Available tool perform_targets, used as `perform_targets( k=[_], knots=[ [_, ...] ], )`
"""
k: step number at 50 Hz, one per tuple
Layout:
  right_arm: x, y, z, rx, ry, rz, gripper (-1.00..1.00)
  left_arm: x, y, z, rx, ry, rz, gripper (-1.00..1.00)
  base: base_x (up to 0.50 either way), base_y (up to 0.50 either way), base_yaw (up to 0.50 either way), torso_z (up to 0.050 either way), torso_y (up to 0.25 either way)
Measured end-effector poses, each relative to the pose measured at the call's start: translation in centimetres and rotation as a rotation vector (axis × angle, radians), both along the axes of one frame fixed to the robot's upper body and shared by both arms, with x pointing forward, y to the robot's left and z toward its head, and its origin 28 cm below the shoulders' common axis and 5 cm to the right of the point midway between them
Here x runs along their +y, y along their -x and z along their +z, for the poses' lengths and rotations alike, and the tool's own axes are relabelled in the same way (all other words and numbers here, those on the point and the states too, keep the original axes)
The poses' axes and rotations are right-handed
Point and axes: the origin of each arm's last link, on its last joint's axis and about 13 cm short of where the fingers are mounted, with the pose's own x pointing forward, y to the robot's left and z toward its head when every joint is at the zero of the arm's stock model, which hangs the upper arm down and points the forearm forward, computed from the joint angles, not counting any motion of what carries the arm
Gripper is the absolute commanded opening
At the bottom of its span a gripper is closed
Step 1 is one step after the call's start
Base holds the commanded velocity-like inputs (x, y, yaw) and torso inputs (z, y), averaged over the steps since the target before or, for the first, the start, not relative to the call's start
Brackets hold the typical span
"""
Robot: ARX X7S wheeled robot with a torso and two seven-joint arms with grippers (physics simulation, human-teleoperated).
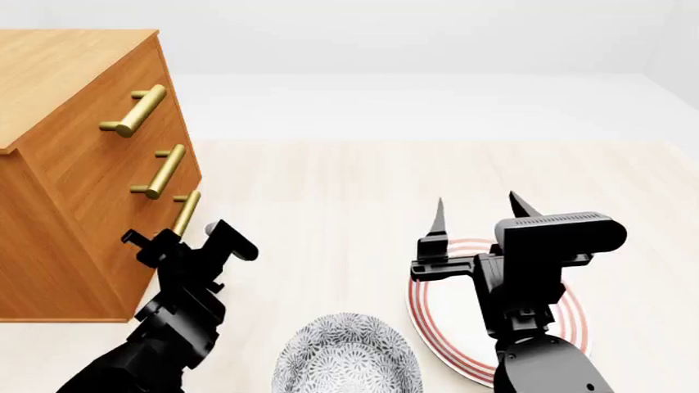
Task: Open the bottom drawer of the cabinet.
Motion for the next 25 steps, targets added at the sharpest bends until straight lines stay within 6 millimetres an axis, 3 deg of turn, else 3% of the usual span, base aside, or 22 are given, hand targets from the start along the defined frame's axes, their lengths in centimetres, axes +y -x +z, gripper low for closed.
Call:
perform_targets(
  k=[13, 25],
  knots=[
    [0.0, 0.0, 0.0, -0.002, -0.001, -0.002, 1.00, -0.9, 0.0, 0.3, 0.027, -0.032, -0.018, -1.00, 0.00, 0.00, 0.00, 0.000, 0.001],
    [-0.1, 0.0, -0.1, -0.002, -0.003, -0.003, 1.00, -3.6, 0.6, 0.9, 0.061, -0.035, -0.115, -1.00, 0.00, 0.00, 0.00, 0.000, 0.002]
  ],
)
